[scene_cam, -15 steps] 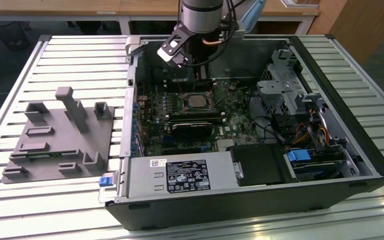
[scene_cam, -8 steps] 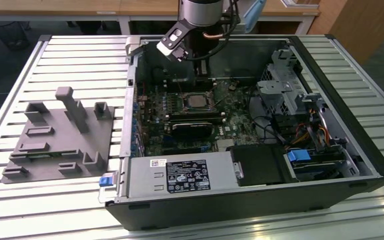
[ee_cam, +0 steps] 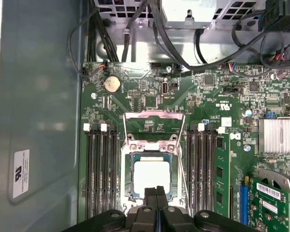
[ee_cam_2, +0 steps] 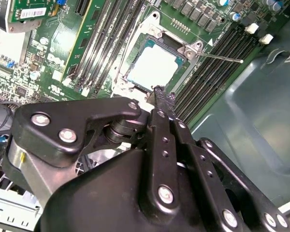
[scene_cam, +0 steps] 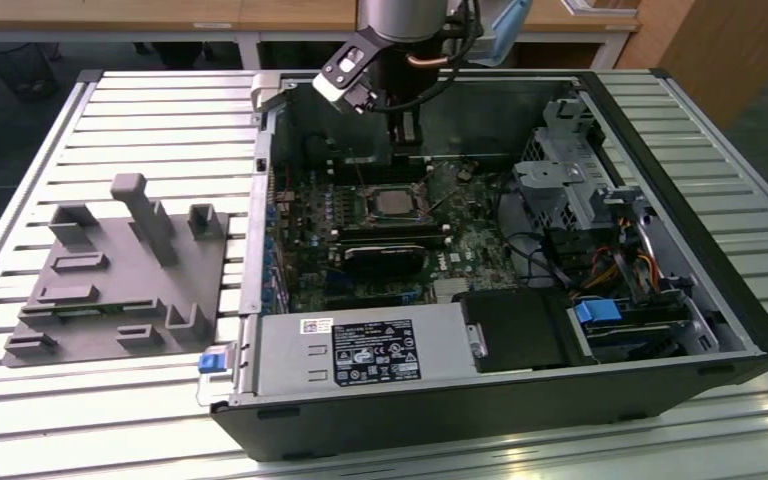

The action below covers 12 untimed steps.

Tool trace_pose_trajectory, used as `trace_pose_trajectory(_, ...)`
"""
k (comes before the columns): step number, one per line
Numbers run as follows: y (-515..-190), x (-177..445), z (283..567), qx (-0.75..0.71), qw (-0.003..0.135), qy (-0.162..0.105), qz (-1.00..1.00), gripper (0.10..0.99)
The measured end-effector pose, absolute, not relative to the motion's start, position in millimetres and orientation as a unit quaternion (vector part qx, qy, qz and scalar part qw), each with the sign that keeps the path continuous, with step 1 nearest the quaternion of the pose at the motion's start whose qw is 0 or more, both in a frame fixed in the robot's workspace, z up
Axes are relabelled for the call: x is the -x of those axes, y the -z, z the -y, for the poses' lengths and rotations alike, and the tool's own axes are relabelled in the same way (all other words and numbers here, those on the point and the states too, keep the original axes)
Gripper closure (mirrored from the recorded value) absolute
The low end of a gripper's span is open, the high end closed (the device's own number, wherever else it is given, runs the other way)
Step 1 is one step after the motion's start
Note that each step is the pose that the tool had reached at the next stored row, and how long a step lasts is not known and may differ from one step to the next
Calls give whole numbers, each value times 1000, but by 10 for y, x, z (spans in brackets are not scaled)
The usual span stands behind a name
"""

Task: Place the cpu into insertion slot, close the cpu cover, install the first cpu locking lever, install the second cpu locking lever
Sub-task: 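Close the cpu cover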

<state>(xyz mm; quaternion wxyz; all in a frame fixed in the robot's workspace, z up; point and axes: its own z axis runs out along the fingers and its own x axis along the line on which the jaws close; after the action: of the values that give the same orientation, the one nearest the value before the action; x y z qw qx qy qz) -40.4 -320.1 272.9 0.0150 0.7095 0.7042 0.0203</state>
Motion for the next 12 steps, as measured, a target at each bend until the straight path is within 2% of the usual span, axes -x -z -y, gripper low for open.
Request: trace_pose_trajectory(12,-2730,348,3221,-710,15,-20,-704,980)
